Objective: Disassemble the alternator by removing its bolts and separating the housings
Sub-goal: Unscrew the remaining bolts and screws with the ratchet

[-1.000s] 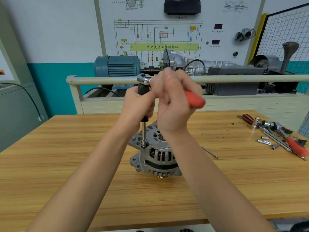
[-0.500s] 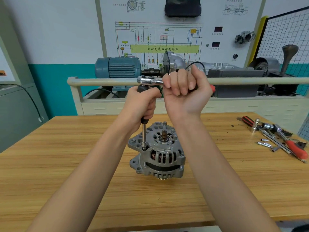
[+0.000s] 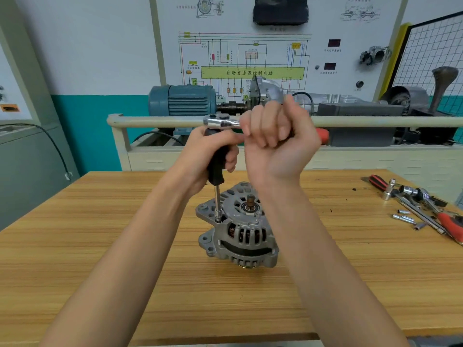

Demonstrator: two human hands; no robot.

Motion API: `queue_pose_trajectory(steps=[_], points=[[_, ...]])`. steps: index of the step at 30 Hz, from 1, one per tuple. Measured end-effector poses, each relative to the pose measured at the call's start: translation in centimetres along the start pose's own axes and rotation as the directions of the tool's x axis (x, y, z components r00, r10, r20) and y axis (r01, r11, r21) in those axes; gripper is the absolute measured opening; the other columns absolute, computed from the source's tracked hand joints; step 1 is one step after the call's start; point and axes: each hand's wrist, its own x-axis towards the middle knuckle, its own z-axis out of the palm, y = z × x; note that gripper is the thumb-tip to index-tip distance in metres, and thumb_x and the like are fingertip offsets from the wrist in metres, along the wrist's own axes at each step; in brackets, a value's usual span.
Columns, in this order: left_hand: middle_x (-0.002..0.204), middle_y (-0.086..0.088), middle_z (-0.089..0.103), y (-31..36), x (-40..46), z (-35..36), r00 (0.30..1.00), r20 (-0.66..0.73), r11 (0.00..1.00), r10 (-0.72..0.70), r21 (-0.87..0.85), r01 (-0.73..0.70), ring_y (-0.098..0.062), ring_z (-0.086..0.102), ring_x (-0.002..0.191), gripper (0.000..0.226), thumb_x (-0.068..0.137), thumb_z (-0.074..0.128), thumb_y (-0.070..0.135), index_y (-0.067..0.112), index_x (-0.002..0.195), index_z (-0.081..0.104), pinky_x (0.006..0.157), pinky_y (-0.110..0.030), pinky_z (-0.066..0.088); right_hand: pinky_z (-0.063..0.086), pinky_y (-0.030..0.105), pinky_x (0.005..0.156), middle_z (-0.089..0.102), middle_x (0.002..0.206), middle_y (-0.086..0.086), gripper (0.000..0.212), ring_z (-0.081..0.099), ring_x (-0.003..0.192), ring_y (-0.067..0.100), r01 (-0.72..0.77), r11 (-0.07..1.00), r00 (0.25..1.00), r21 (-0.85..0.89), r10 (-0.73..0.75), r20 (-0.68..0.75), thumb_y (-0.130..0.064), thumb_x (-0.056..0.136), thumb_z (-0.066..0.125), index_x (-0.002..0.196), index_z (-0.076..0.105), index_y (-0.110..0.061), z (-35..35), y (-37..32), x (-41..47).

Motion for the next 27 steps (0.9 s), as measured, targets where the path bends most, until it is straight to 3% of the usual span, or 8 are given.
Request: queue_pose_trajectory(steps=[4,8,14,17,19,23,25,27], points=[[0.038,0.001,0.032,0.0,0.1,0.4,0.995,0.083,0.998,-0.057,-0.026,0.059,-0.014,0.027,0.032,0.036,0.076,0.061,0.015,0.017,0.046,0.041,0.039,-0.020,0.028,0.026,0.022,0.040,0.025,0.033,-0.003,0.051,0.022,0.031,0.011,-0.175,0.908,0.952,0.381,0.255,-0.171,-0.011,0.087,0.037,0.036,0.034,-0.016,-1.8,-0.6,1.9],[0.035,0.005,0.024,0.0,0.3,0.6,0.993,0.054,0.994,-0.106,-0.017,0.107,-0.010,0.015,0.030,0.042,0.077,0.057,0.011,0.020,0.043,0.033,0.037,-0.015,0.017,0.027,0.022,0.040,0.026,0.034,-0.003,0.050,0.024,0.032,0.012,-0.161,0.902,0.950,0.402,0.252,-0.186,-0.012,0.086,0.037,0.037,0.035,-0.016,-2.0,-0.6,1.9],[0.039,0.007,0.027,-0.5,0.7,2.1,0.935,-0.353,0.994,-0.034,0.084,0.068,-0.011,0.019,0.035,0.043,0.085,0.054,0.005,0.020,0.053,0.030,0.040,-0.018,0.018,0.030,0.031,0.052,0.033,0.042,-0.004,0.046,0.027,0.042,0.014,0.082,0.993,0.997,-0.087,-0.082,0.008,-0.006,0.088,0.042,0.044,0.041,-0.019,-0.6,0.6,-0.4],[0.048,0.007,0.043,-0.3,0.6,2.8,0.918,-0.397,0.987,0.024,0.154,0.041,-0.011,0.038,0.044,0.023,0.076,0.050,0.031,0.020,0.059,0.040,0.046,-0.022,0.036,0.029,0.028,0.056,0.040,0.050,-0.008,0.033,0.035,0.048,0.015,0.352,0.806,0.936,-0.476,-0.303,0.180,-0.010,0.083,0.050,0.052,0.044,-0.018,0.3,1.5,-1.7],[0.050,0.010,0.049,-0.4,0.6,2.8,0.928,-0.373,0.987,0.018,0.154,0.043,-0.008,0.045,0.048,0.017,0.071,0.046,0.035,0.021,0.061,0.044,0.048,-0.021,0.041,0.029,0.026,0.055,0.039,0.051,-0.006,0.028,0.034,0.048,0.015,0.407,0.724,0.913,-0.557,-0.325,0.245,-0.013,0.084,0.049,0.056,0.045,-0.019,0.6,1.7,-2.0],[0.040,0.006,0.033,-0.5,1.0,1.2,0.971,-0.225,0.993,-0.077,0.068,0.095,-0.011,0.026,0.038,0.038,0.086,0.057,0.005,0.017,0.057,0.036,0.040,-0.018,0.024,0.023,0.032,0.051,0.035,0.043,-0.009,0.039,0.029,0.043,0.013,0.243,0.909,0.969,-0.339,-0.214,0.121,-0.008,0.083,0.050,0.047,0.043,-0.022,-0.3,1.0,-0.5],[0.042,0.002,0.037,-0.4,1.1,0.4,0.988,-0.131,0.995,-0.076,0.059,0.084,-0.014,0.030,0.039,0.034,0.081,0.061,0.001,0.014,0.057,0.041,0.042,-0.022,0.029,0.027,0.030,0.049,0.031,0.038,-0.005,0.047,0.026,0.039,0.011,0.024,0.995,0.999,-0.093,-0.021,0.029,-0.007,0.086,0.043,0.040,0.041,-0.020,-1.0,0.3,0.8],[0.045,0.000,0.042,-0.3,1.0,-0.1,0.997,-0.056,0.997,-0.053,0.053,0.056,-0.017,0.038,0.042,0.029,0.075,0.065,0.002,0.013,0.056,0.047,0.046,-0.024,0.036,0.030,0.026,0.044,0.027,0.036,-0.003,0.047,0.025,0.035,0.011,-0.175,0.964,0.977,0.201,0.195,-0.082,-0.011,0.084,0.041,0.037,0.037,-0.017,-2.0,-0.1,2.0]])
